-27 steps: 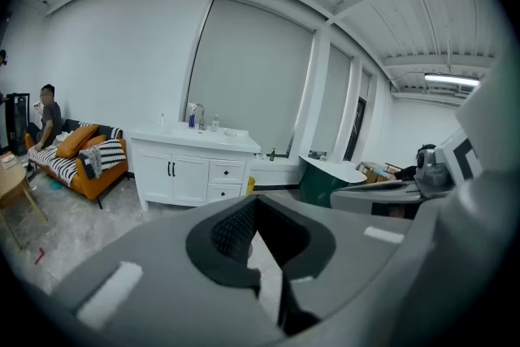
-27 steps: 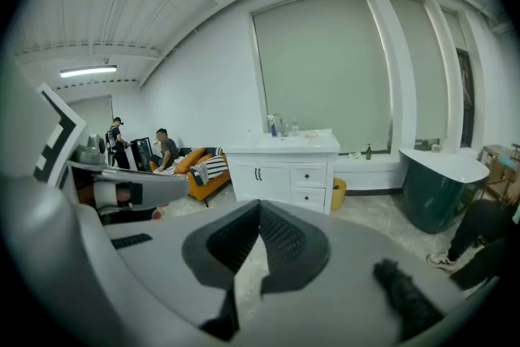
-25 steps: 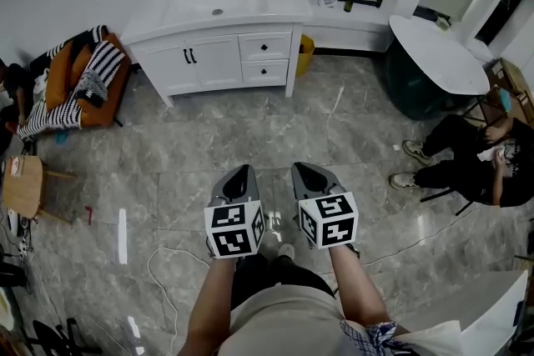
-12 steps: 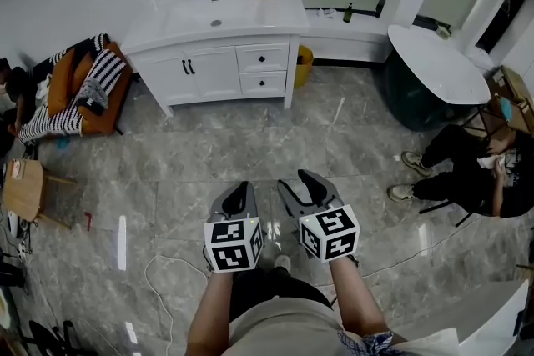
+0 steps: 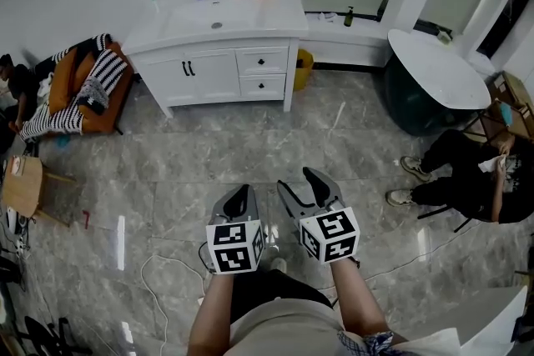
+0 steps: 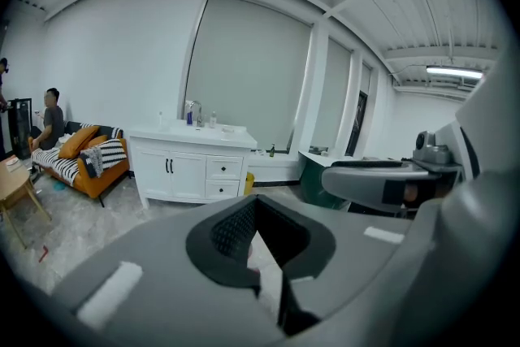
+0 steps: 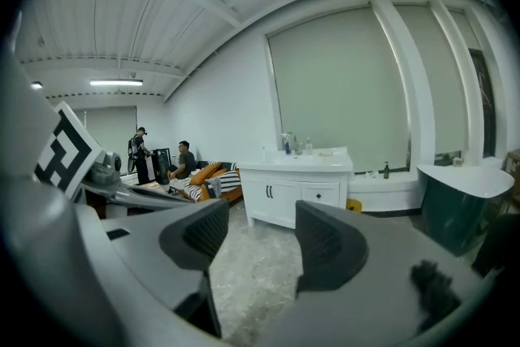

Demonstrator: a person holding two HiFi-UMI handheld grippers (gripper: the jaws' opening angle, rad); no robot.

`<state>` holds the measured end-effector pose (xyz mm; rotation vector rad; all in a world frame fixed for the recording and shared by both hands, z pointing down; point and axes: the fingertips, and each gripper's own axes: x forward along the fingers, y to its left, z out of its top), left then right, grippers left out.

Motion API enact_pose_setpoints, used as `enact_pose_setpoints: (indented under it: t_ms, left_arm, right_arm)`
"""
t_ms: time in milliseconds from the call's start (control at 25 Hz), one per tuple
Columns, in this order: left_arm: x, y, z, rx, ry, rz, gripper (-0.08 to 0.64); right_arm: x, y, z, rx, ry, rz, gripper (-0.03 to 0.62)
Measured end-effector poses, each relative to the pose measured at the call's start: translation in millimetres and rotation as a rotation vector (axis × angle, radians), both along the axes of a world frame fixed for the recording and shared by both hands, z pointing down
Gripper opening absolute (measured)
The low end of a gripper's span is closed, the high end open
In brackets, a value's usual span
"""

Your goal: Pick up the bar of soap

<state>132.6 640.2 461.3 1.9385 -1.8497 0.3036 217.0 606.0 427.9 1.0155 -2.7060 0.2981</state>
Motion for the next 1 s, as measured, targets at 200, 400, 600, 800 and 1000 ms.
enact_pose_setpoints:
  t_ms: [200, 400, 600, 800, 1000]
  left_arm:
    - [1.7, -3.3, 0.5, -0.010, -0.007, 0.005, 0.006]
    - [4.5, -15.2, 2.4, -0.007, -0.011, 0.013, 0.006]
    - [0.7, -39.2, 1.1, 0.009, -0.011, 0.021, 0.006]
    - [-13.0, -71.5, 3.3, 0.013, -0.001, 0.034, 0.006]
    - [-36.9, -110.3, 0.7, 0.011, 0.015, 0.037, 0.006]
  right_arm:
    - [0.8, -1.3, 2.6, -0.006, 0.008, -0.015, 0.244]
    - [6.7, -11.9, 6.0, -0.025, -0.013, 0.006, 0.244]
    - [-0.1, -31.7, -0.1, -0.028, -0.042, -0.020, 0.244]
    - [-20.2, -58.2, -1.0, 0.004, -0.003, -0.068, 0.244]
    - [-32.5, -98.9, -4.2, 0.013, 0.009, -0.022, 0.244]
